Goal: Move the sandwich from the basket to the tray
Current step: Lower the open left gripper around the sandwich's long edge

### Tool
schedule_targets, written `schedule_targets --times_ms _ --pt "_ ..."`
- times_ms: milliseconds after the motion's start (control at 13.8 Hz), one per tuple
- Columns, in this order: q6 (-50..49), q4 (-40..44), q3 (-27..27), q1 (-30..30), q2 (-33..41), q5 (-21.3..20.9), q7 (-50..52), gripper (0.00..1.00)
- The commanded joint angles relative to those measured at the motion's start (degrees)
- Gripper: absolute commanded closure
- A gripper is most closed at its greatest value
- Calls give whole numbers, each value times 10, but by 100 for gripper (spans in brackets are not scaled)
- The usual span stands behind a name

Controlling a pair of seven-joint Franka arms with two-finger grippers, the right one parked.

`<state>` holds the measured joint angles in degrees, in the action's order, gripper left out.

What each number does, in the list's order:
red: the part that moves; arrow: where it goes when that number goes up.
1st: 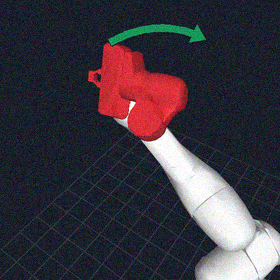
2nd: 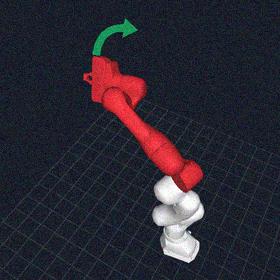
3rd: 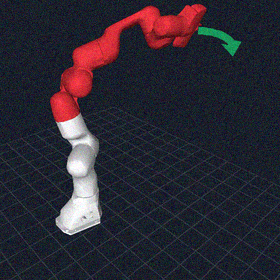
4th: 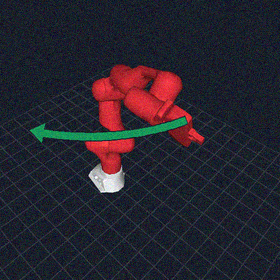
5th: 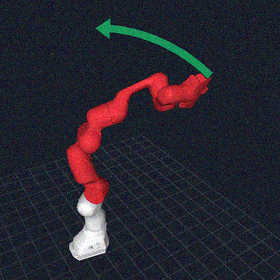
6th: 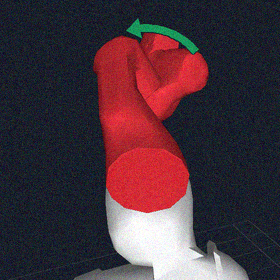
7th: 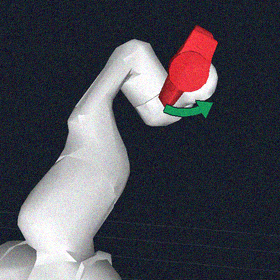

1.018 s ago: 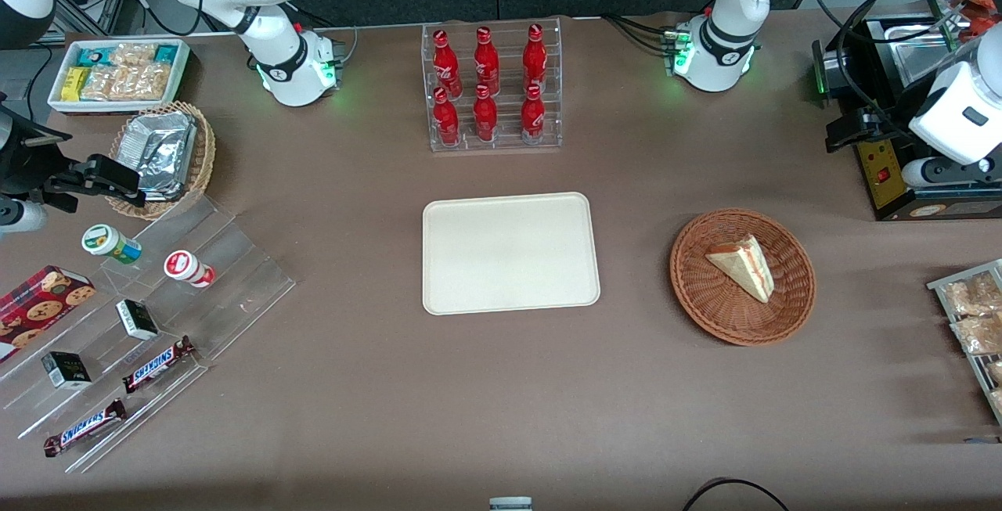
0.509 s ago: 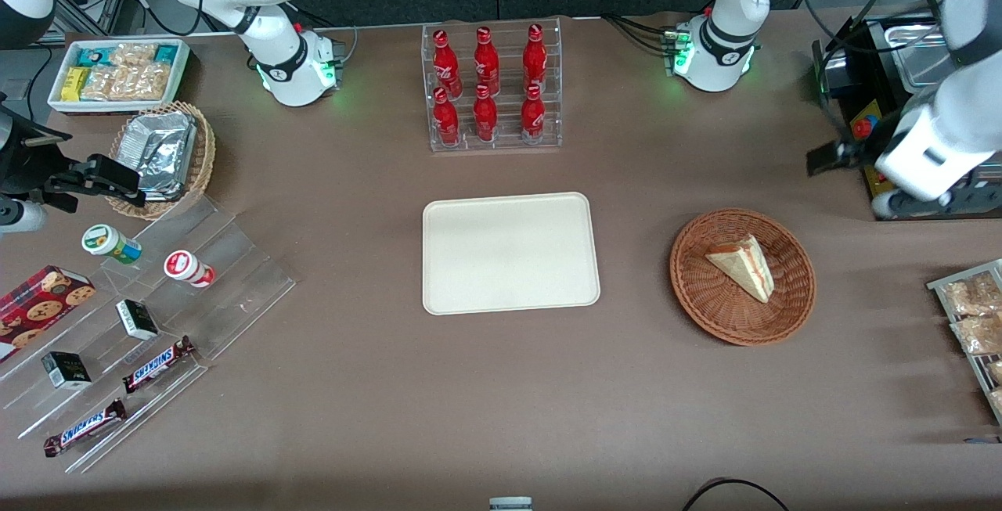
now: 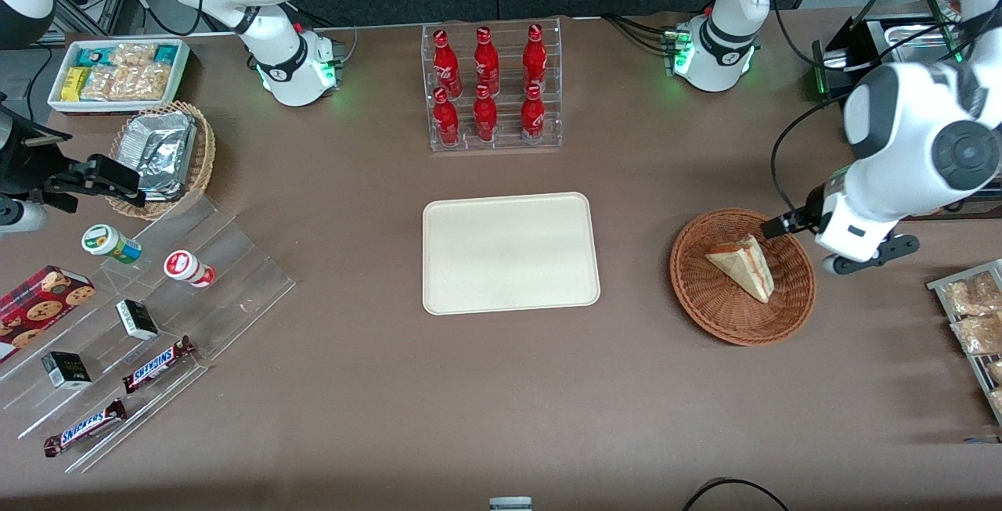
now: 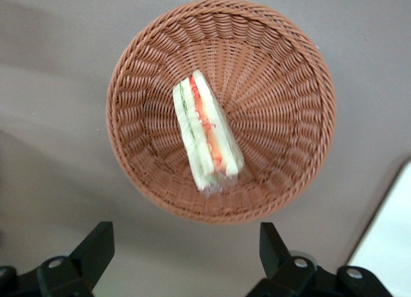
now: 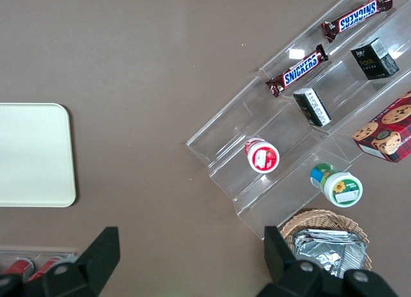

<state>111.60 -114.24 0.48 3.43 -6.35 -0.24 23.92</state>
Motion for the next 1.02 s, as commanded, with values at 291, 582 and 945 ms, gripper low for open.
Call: schedule_targets --times_ms 291,582,945 --pt "169 -112 5 4 -1 -4 155 0" --pt "180 -113 5 7 -13 -4 196 0" --pt "209 -114 5 7 -37 -4 245 0"
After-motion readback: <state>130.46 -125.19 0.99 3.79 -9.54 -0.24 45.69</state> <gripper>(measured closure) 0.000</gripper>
